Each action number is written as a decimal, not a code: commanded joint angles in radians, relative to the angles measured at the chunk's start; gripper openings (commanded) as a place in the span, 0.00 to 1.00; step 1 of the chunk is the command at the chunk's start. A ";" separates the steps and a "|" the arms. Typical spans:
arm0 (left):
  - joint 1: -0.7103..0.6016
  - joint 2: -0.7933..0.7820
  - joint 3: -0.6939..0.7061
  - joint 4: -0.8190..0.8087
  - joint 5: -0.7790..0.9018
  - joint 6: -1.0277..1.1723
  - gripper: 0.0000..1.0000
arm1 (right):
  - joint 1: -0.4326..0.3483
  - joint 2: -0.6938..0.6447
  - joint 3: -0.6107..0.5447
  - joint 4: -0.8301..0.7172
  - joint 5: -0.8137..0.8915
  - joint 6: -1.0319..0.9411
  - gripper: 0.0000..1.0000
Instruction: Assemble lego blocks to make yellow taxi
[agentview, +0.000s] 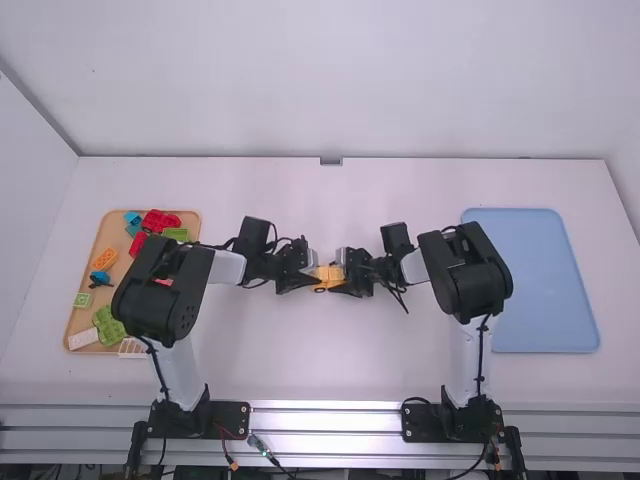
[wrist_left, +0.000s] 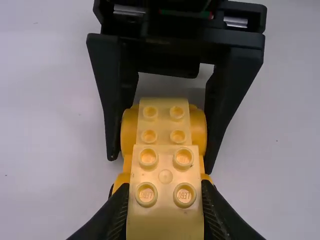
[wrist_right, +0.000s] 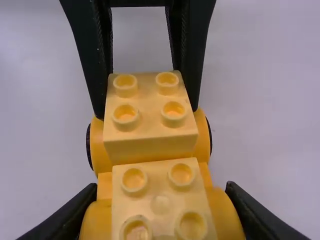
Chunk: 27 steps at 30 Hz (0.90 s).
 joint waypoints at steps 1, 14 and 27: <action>-0.012 0.009 0.002 -0.007 0.018 -0.013 0.07 | 0.004 0.019 0.008 -0.005 0.040 0.002 0.42; -0.014 0.009 0.002 -0.003 -0.023 -0.016 0.40 | 0.002 0.019 0.003 -0.001 0.040 0.006 0.43; 0.011 -0.011 0.002 0.076 0.063 -0.064 0.57 | 0.003 0.019 0.003 -0.005 0.065 0.014 0.43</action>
